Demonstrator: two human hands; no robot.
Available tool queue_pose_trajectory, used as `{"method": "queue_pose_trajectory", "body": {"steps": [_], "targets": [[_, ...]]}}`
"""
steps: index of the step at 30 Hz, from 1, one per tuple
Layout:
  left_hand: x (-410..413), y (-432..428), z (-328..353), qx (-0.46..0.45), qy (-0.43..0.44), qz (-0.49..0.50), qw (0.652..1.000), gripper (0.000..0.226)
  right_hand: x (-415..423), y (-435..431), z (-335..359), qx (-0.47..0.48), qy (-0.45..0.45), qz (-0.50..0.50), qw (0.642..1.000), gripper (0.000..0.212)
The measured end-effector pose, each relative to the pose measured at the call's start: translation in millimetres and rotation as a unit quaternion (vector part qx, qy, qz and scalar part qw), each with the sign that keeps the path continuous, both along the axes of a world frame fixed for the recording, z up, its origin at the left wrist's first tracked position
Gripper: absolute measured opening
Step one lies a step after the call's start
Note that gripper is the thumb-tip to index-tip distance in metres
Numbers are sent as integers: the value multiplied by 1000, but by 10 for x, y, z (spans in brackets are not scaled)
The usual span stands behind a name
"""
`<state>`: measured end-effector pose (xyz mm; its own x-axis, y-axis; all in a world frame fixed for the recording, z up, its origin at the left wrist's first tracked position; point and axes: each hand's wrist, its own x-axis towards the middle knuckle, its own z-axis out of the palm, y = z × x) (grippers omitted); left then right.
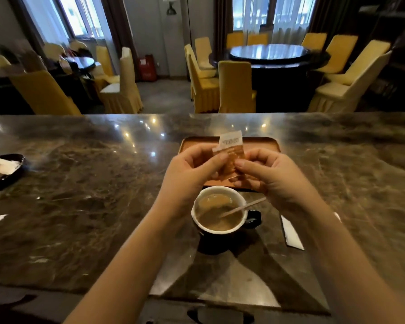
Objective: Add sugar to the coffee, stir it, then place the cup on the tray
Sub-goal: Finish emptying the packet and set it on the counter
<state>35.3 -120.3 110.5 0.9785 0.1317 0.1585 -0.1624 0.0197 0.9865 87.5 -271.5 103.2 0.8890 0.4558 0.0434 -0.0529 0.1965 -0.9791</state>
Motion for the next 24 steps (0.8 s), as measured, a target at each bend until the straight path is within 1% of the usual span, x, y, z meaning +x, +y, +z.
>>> {"method": "queue_pose_trajectory", "body": {"steps": [2,3,5,7,9,13,15,19,21,24], "targets": [[-70,-28,35,22,-16,25,999,15,-123,25,-18,-13,-25,-28,999,5],[-98,-31,55,44,-26,40,998,15,-176,36,-22,-34,-54,-43,997,3],[-158,-28,103,81,-44,61,994,15,-264,54,-15,-79,-121,-68,987,2],[-210,-15,143,114,-58,76,989,15,-331,70,11,-85,-157,-76,981,6],[-270,9,180,127,-61,85,986,14,-377,82,24,-77,-164,-82,980,7],[-373,78,178,131,-56,93,985,16,-458,124,28,-73,-158,-99,980,2],[-418,98,156,125,-56,98,986,18,-493,147,21,-72,-155,-77,982,8],[-475,147,130,112,-43,97,988,17,-543,168,27,-41,-134,-8,990,20],[-489,182,107,111,-35,98,988,21,-544,181,22,-42,-139,5,989,20],[-524,209,62,111,-33,87,989,20,-522,199,-3,-55,-153,-15,987,15]]}}
